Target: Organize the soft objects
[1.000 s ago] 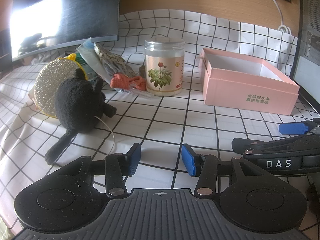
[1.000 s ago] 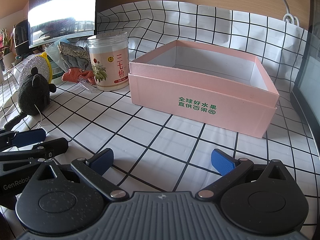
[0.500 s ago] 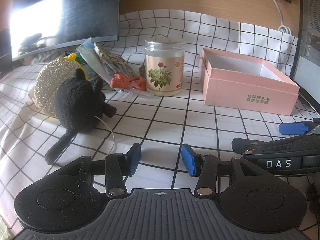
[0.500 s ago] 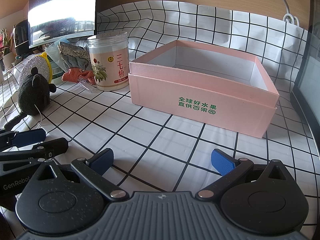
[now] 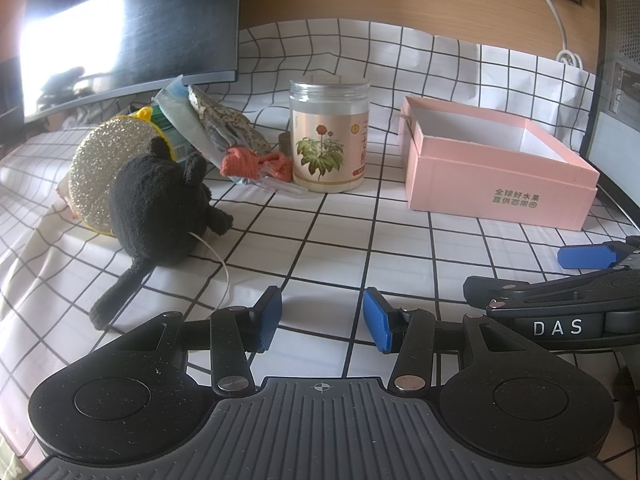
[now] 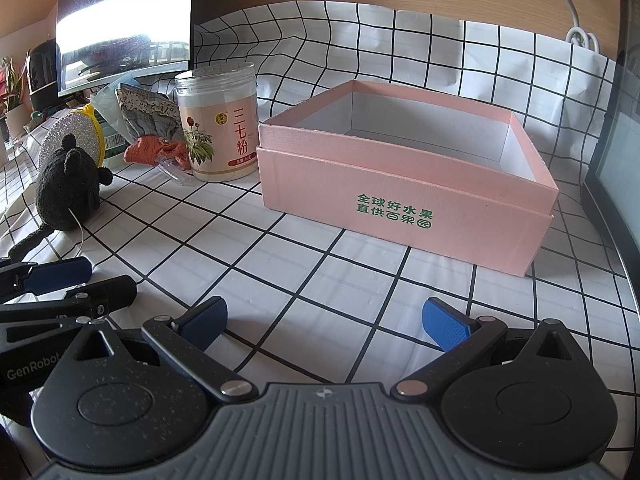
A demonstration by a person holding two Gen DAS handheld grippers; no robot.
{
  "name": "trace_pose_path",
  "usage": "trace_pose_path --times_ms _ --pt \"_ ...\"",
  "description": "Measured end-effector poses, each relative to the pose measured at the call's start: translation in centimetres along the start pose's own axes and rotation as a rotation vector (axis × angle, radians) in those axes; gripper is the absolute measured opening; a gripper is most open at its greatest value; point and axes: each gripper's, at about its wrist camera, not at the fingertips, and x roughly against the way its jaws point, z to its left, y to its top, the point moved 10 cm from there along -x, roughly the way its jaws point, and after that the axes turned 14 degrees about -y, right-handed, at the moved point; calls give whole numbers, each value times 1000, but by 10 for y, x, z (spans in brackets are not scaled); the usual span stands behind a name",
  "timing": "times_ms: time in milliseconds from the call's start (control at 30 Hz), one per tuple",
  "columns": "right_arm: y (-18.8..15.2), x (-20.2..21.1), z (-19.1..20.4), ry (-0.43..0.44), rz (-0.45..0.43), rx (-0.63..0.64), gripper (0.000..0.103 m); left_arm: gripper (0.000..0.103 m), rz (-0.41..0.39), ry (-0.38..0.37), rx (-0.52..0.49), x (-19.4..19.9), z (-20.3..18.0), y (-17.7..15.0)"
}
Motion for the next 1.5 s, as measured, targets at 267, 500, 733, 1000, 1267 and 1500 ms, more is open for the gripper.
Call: trace_pose_path --times_ms 267,500,733,1000,1267,1500 --pt "0 -1 0 0 0 0 103 51 0 1 -1 0 -1 0" --pt "4 -5 -2 46 82 33 103 48 9 -38 12 4 1 0" --pt "4 -7 -3 38 192 89 103 48 -110 -29 26 55 51 40" --pt "48 32 56 139 95 96 102 46 -139 25 110 59 205 112" --pt "115 55 157 240 5 148 102 46 120 -346 101 3 245 106" --pt "102 6 239 211 65 336 96 46 199 -568 46 -13 223 96"
